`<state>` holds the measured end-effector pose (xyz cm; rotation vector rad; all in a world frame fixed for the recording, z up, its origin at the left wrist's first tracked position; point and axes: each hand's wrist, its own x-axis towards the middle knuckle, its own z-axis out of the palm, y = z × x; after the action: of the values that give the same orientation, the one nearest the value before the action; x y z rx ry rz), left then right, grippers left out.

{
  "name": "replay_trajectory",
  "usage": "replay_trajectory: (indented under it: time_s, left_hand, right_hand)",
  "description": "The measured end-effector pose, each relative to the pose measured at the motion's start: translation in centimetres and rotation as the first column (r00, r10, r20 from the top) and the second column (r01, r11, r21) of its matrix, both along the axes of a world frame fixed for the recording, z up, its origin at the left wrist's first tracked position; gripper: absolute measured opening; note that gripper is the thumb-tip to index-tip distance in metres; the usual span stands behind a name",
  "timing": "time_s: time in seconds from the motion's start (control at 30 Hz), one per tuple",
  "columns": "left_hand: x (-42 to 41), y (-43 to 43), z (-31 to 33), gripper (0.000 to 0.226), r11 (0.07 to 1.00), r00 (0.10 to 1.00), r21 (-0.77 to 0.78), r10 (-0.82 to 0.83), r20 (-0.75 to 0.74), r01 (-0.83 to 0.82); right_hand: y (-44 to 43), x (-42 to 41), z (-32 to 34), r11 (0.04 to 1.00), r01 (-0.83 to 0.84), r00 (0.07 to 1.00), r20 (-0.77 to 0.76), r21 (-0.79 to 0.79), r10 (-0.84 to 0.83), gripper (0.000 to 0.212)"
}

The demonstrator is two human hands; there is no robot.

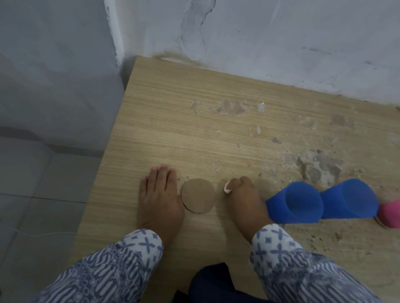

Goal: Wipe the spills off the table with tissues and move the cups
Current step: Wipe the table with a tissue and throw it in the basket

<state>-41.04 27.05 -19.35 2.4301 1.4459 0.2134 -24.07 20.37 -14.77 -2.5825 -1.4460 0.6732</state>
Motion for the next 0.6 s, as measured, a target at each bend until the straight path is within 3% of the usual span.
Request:
replay_trajectory:
  time_s: [0.13,0.33,0.43,0.6]
  left_hand:
    - [0.1,0.0,0.0,0.054,1.0,1.0,-0.003,0.003,0.003,-0.003]
    - [0.1,0.0,0.1,0.054,1.0,1.0,0.0,0.006,0.01,-0.006]
    - [0.1,-0.1,0.2,0.055,1.0,1.0,-0.004,0.005,0.013,-0.005]
    - [0.1,-0.1,0.0,0.055,1.0,1.0,-0.015,0.005,0.019,-0.005]
  right_hand:
    - [-2.2,-1.2,-1.1,0.993,-0.12,0.992,-0.043,-0.021,0.119,0.024]
    - [-1.9,0.1,-0.1,0.997,-0.013,1.0,-0.022,-0.075,0.011,0.026]
    - [-0.3,0.0,-0.3,1.0,0.015,1.0,-0.019,-0.019,-0.015,0.025]
    - [-2.8,-0.8,-0.8,0.992,-0.124,0.991,-0.062,-0.034,0.122,0.026]
